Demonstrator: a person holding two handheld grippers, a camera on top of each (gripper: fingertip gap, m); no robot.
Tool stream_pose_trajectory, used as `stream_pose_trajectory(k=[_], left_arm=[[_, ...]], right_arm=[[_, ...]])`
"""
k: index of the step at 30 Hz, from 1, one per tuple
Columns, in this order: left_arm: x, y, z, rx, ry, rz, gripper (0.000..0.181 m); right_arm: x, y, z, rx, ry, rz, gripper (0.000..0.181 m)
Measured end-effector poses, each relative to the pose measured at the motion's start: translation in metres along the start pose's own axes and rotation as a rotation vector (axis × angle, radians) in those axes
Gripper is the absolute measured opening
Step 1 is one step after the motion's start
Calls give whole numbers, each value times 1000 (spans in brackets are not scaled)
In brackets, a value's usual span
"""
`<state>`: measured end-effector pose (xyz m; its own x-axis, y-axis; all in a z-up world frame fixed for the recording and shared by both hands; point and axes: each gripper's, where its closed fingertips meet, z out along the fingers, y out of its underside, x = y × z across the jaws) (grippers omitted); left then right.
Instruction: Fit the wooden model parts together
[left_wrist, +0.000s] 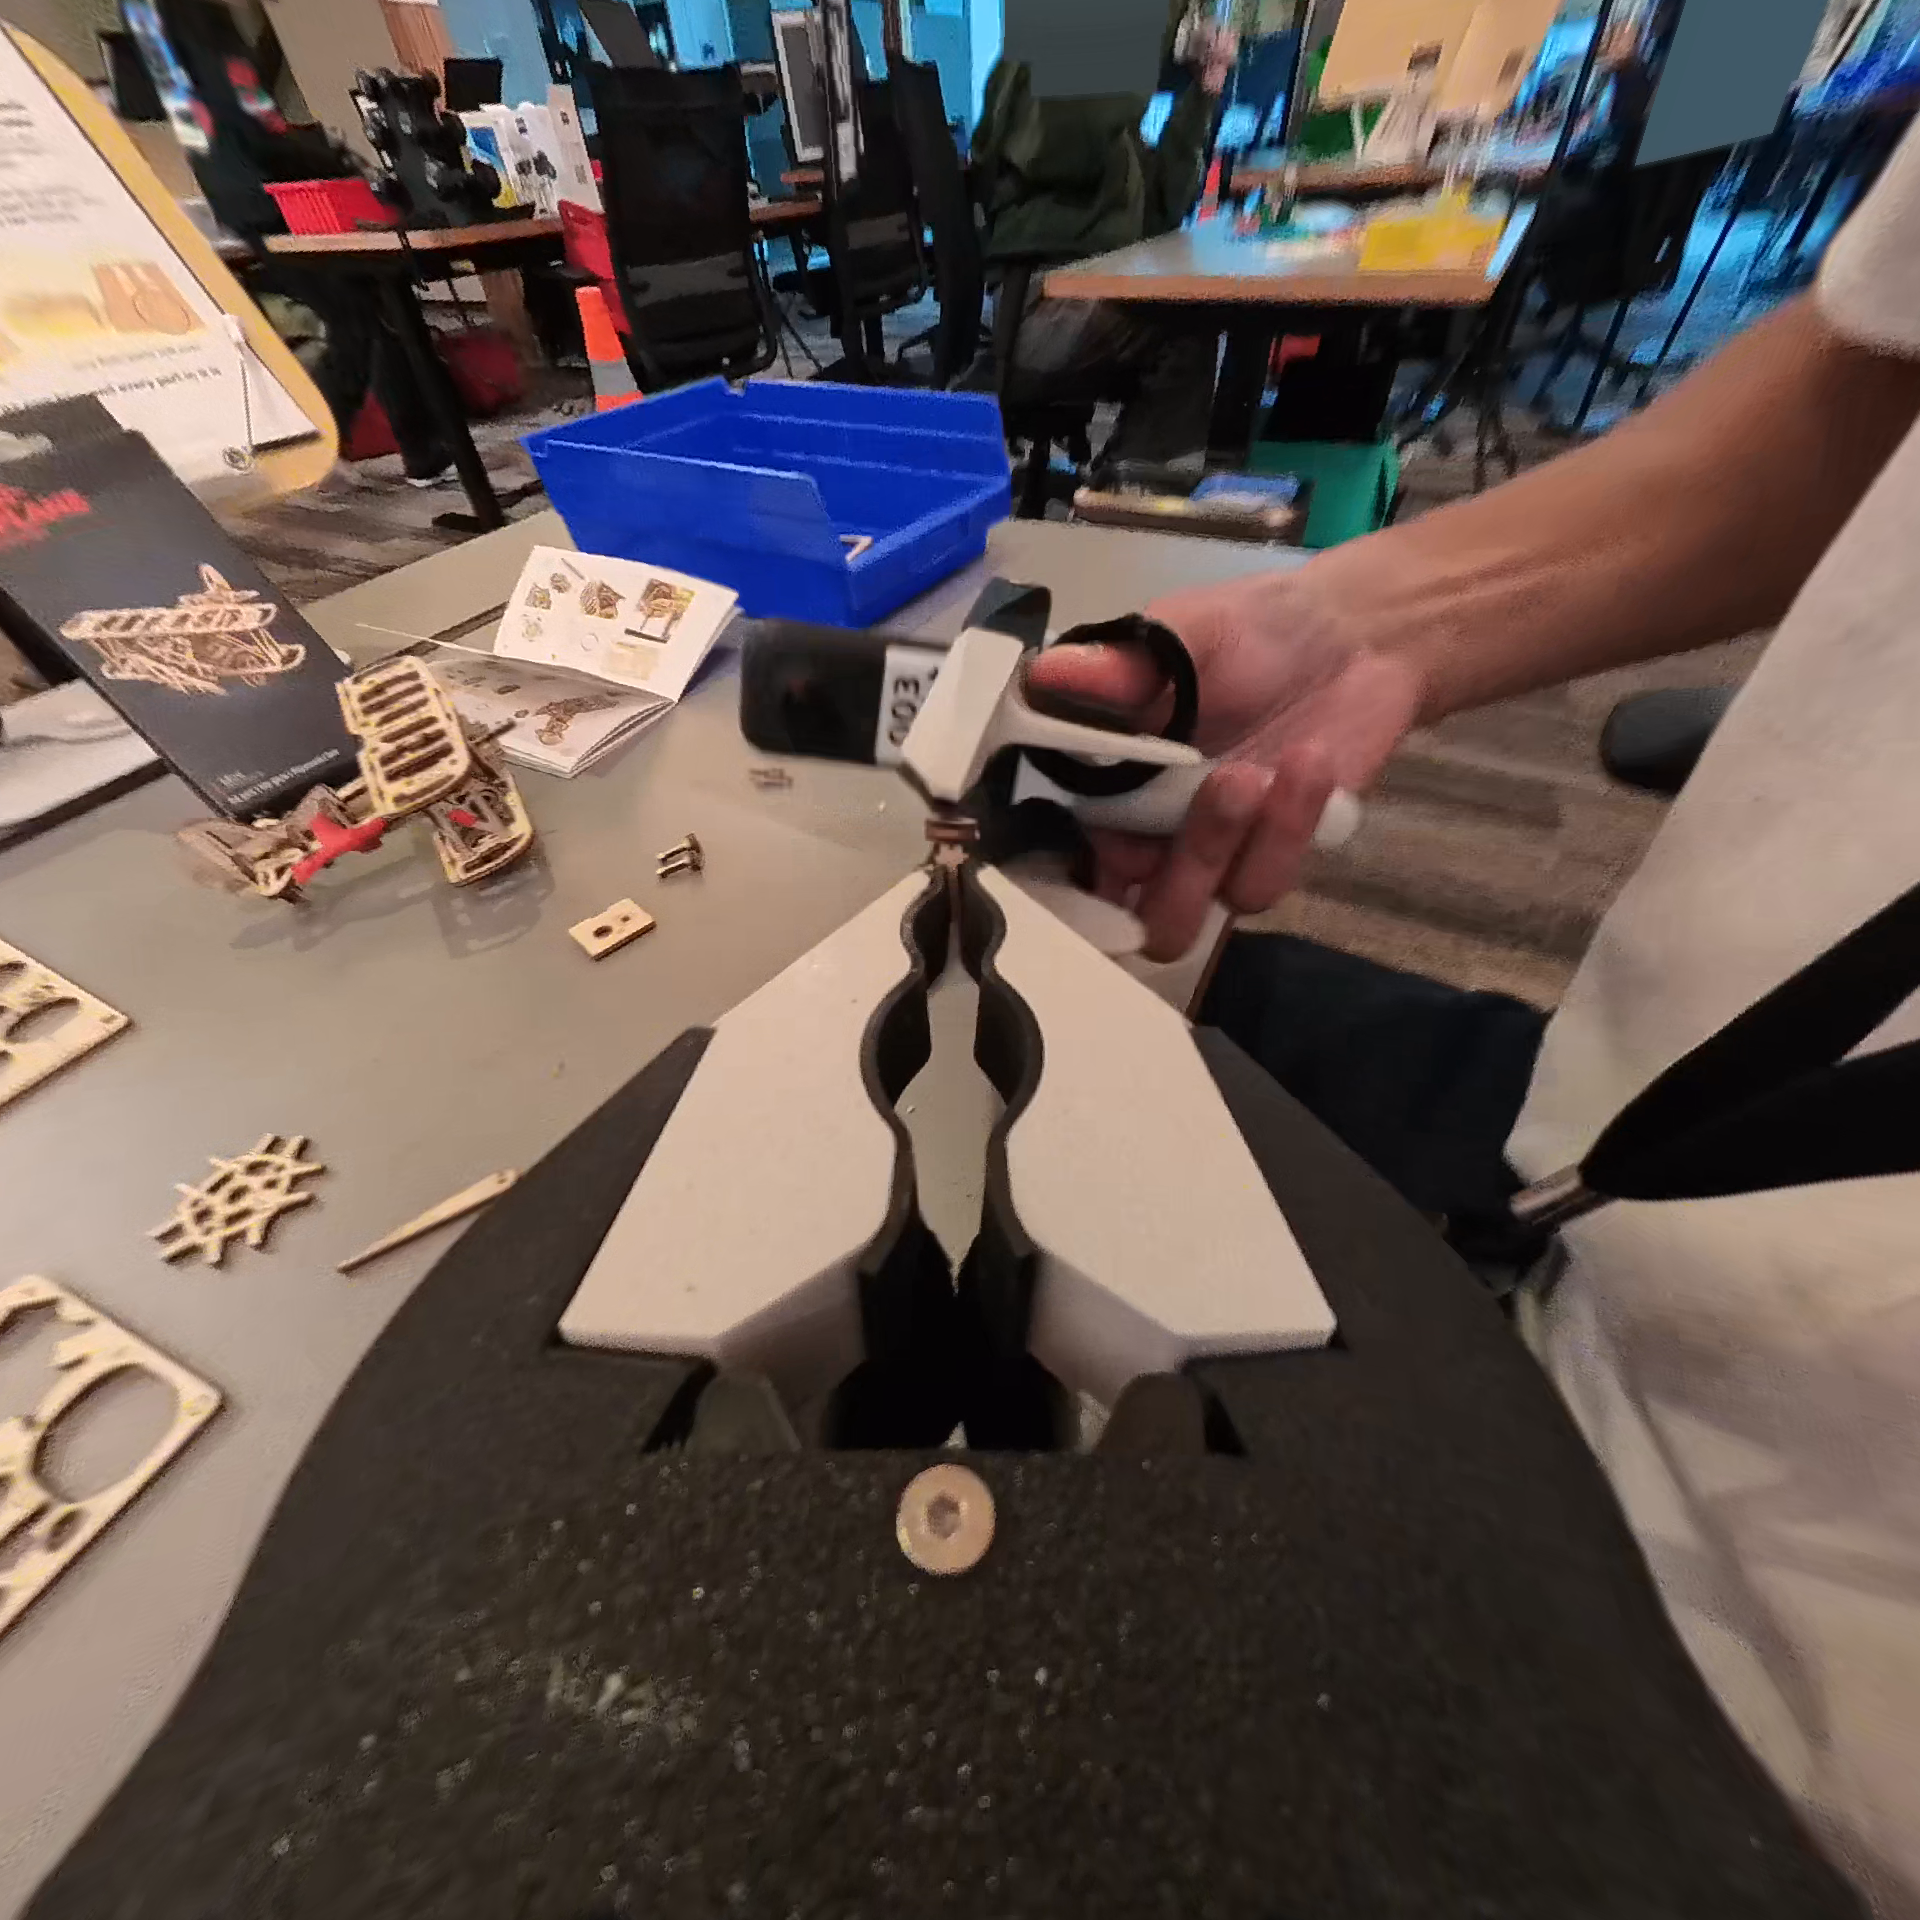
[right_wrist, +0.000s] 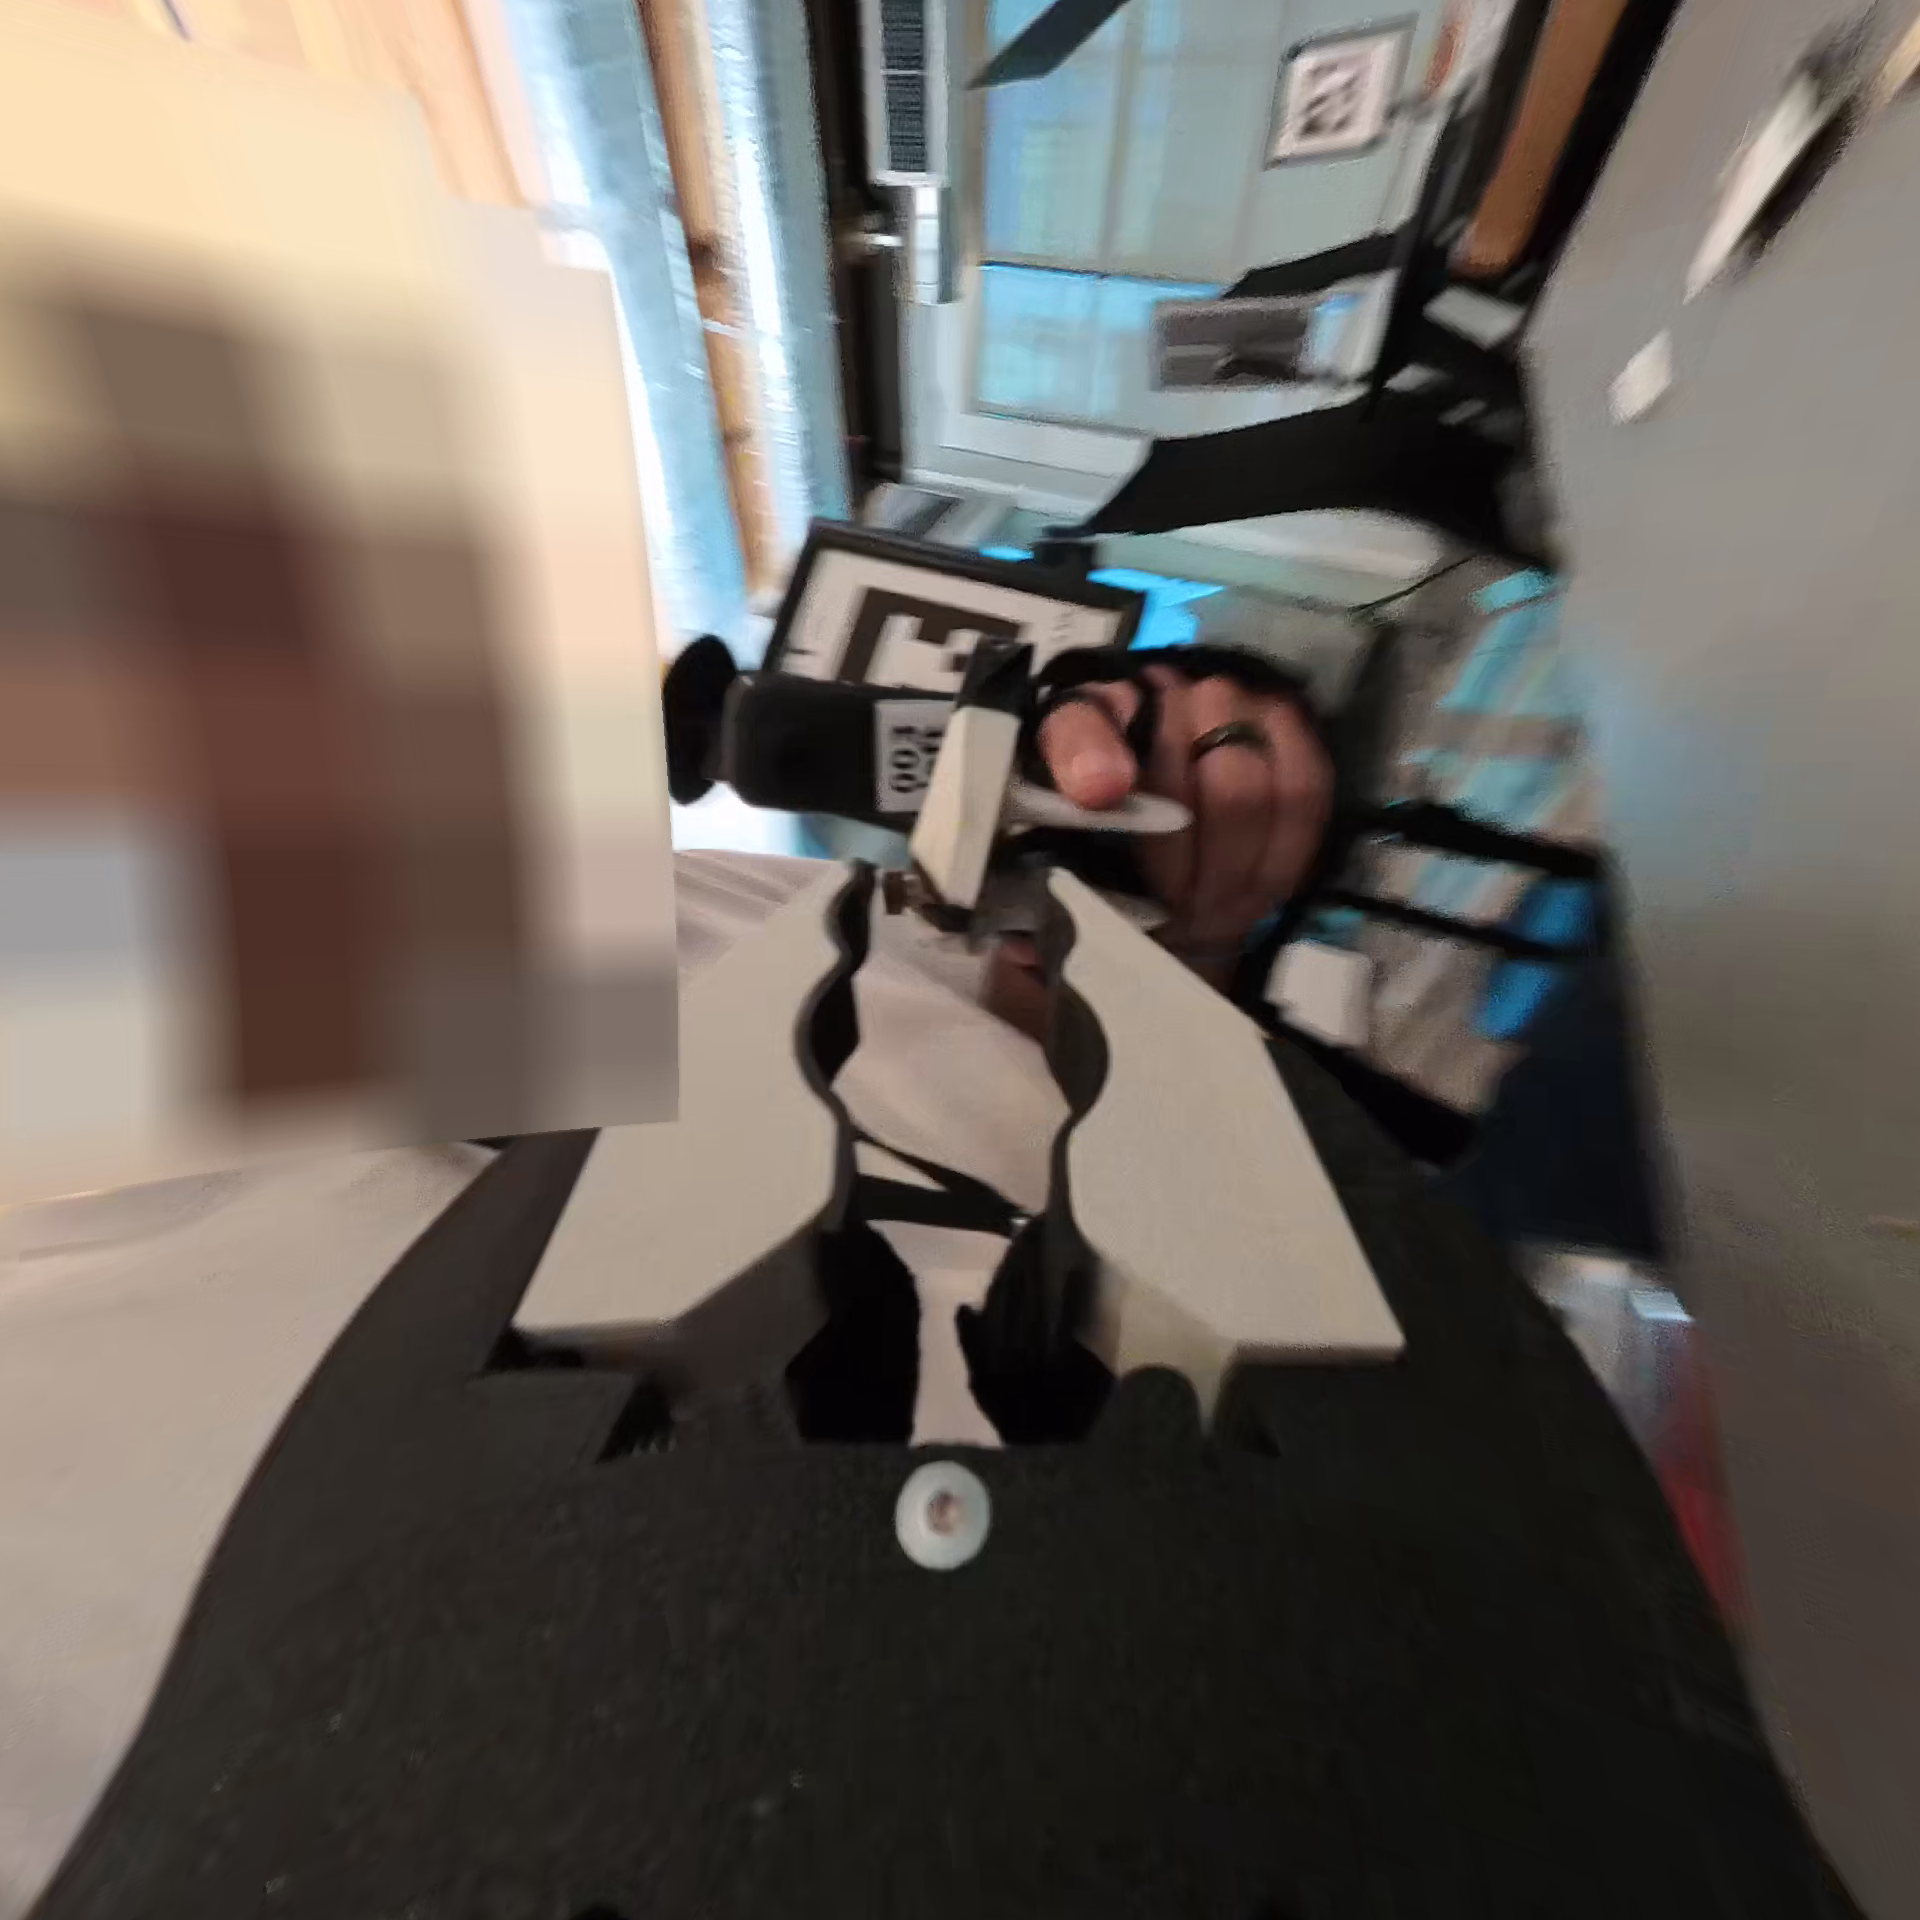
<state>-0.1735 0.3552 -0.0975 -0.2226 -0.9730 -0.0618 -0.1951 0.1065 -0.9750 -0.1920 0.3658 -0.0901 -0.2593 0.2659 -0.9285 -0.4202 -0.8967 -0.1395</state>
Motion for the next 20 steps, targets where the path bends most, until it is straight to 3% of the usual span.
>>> stream_pose_trajectory(k=[1, 6, 9, 12, 14, 18, 20], left_arm=[[-2, -3, -2, 20, 14, -50, 0], [-23, 2, -3, 68, 65, -466, 0], [-24, 4, 3, 117, 177, -794, 0], [-31, 2, 3, 224, 274, -1108, 0], [-25, 7, 4, 221, 357, -1242, 0], [-11, 17, 10, 175, 418, -1358, 0], [-3, 21, 14, 144, 424, -1368, 0]], right_arm=[[2, -7, -7, -10, 85, -118, 38], [9, -28, -34, -239, 575, -936, 51], [15, -29, -24, -295, 681, -1290, 70], [23, -25, -18, -332, 802, -1453, 62], [28, -21, -17, -378, 856, -1527, 59], [37, -21, -17, -487, 969, -1602, 64], [43, -17, -18, -563, 990, -1620, 53]])
